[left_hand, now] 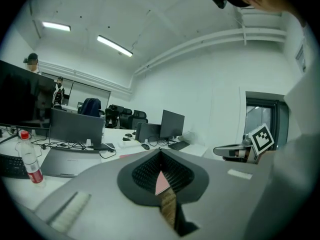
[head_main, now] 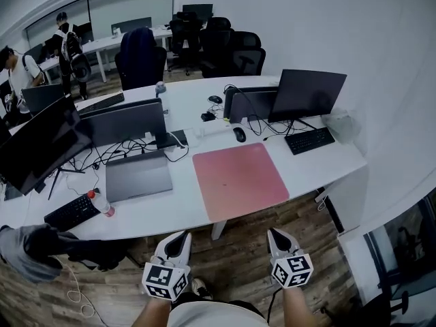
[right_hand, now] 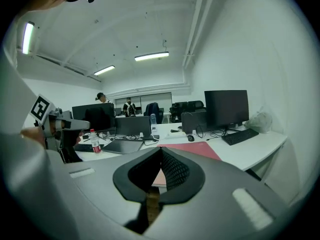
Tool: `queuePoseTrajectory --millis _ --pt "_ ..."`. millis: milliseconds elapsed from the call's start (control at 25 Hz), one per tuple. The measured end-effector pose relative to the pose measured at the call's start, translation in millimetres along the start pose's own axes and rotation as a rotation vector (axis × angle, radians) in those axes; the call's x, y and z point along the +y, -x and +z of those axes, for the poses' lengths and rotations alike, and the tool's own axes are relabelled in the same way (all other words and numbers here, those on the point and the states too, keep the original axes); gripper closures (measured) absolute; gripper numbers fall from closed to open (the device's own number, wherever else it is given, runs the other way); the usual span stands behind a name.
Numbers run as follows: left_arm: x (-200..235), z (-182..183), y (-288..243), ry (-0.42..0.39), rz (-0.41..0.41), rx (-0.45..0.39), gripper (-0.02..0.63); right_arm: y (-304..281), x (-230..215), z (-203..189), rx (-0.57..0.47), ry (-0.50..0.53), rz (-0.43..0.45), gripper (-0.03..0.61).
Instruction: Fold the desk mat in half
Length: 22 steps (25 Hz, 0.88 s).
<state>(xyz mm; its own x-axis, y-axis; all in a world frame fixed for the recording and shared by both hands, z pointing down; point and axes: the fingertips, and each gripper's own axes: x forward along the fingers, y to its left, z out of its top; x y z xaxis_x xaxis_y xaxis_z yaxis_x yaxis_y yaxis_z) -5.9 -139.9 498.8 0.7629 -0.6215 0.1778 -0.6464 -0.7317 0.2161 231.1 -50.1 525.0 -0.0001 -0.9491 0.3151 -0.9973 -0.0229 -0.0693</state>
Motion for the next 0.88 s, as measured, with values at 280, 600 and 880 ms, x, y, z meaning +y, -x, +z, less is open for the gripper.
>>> queuePoseTrajectory --millis 280,600,880 --pt "38 4 -27 0.043 0.042 -0.001 0.612 -63 24 13 0.059 0.083 0.107 0.565" --pt "60 11 -44 0.059 0.168 -0.02 0.611 -134 25 18 0.103 0.126 0.262 0.565" --pt "48 19 -82 0.082 0.308 -0.032 0.612 -186 -4 22 0.17 0.146 0.448 0.548"
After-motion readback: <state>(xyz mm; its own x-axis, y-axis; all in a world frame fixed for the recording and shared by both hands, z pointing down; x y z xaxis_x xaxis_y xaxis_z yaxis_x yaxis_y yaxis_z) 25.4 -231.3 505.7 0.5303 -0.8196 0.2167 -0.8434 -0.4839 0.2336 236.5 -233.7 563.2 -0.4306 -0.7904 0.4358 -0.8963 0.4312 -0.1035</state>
